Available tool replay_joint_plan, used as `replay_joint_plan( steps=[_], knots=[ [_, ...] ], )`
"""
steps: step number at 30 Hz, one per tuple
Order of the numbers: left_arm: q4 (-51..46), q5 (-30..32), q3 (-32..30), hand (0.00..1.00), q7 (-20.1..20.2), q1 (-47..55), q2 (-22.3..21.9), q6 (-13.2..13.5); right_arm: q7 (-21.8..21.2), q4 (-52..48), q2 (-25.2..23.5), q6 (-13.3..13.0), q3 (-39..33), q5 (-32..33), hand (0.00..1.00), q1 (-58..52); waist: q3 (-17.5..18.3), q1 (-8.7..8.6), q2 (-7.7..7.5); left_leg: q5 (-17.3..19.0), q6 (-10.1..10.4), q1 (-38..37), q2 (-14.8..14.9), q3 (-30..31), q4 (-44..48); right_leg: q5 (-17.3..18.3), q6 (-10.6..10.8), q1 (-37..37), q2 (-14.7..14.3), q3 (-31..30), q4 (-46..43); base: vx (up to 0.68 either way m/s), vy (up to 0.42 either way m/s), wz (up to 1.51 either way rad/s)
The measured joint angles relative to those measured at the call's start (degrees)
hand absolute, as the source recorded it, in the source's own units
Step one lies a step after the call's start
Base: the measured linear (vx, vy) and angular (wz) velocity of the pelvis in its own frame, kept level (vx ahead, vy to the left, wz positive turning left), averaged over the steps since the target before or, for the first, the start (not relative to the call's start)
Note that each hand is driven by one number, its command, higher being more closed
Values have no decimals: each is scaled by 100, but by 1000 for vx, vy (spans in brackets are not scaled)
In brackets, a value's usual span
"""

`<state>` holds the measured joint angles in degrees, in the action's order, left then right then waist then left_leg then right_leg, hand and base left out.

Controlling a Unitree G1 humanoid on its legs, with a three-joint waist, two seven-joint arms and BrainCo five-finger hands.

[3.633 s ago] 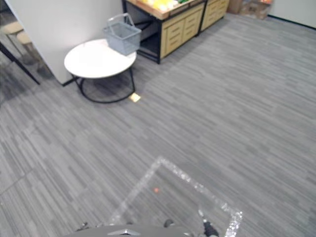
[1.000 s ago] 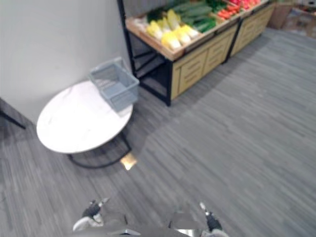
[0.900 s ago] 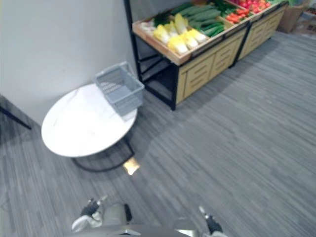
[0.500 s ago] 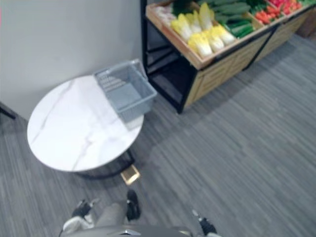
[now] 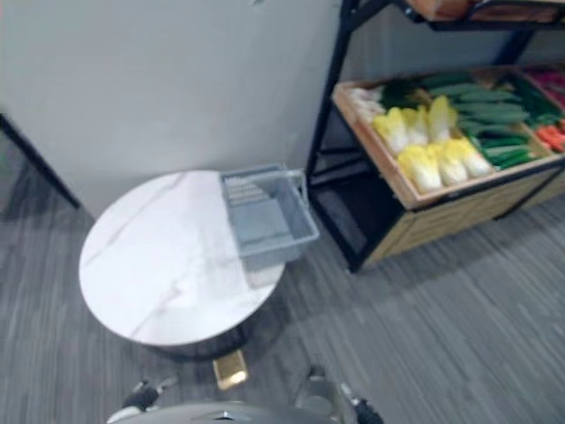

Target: Pick vegetable in the basket

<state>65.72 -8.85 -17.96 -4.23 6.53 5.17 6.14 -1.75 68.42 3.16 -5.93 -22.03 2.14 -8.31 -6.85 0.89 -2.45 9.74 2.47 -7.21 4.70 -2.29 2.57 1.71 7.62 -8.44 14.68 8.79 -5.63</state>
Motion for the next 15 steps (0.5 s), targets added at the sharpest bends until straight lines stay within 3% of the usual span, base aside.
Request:
replay_joint_plan(
  steps=[1, 2, 4, 7, 13, 15],
  knots=[
    [-11, -1, -107, 0, 3, 7, -14, 2, -3, 0, -18, 11, 9, -2, 0, -19, 10, 23, -42, 53, 97, 1, 46, 28, 16, -10, 19, 24, 3, -89, 81, 266, -465, 66],
    [-14, -1, -279, 0, 6, 50, -6, 8, -7, 2, -47, 35, -2, -2, 0, -36, 37, 48, -107, 95, 313, -19, 192, 132, 12, -424, 240, 55, -8, 84, -35, 272, -471, 77],
    [8, 0, -297, 0, 33, 57, -213, 21, -2, 3, 119, 41, -3, -6, 0, -72, 111, 86, 204, -211, 448, 11, 688, -35, -73, -215, 10, 115, -343, 601, -256, 330, -433, 82],
    [41, -5, -321, 0, 45, 134, -287, 48, -13, 8, 283, 31, 69, -44, 0, 77, 122, 68, 347, -963, 648, -68, 937, -176, -409, -24, -220, 481, -558, 1120, -254, 293, -292, 80],
    [15, -15, -115, 0, 50, 211, -255, 95, 14, 5, 494, -62, 284, -105, 0, 203, 78, 40, 336, -1331, 605, 432, 899, -303, 349, 54, -320, 932, -446, 1438, -244, 153, -122, 69],
    [-6, -40, 183, 0, 7, 211, -228, 115, 12, 0, 529, -84, 455, 24, 0, 328, 74, 53, 332, -1678, 555, 449, 772, -799, 28, 55, -318, 939, -326, 1388, -156, 36, 12, 44]
  ],
)
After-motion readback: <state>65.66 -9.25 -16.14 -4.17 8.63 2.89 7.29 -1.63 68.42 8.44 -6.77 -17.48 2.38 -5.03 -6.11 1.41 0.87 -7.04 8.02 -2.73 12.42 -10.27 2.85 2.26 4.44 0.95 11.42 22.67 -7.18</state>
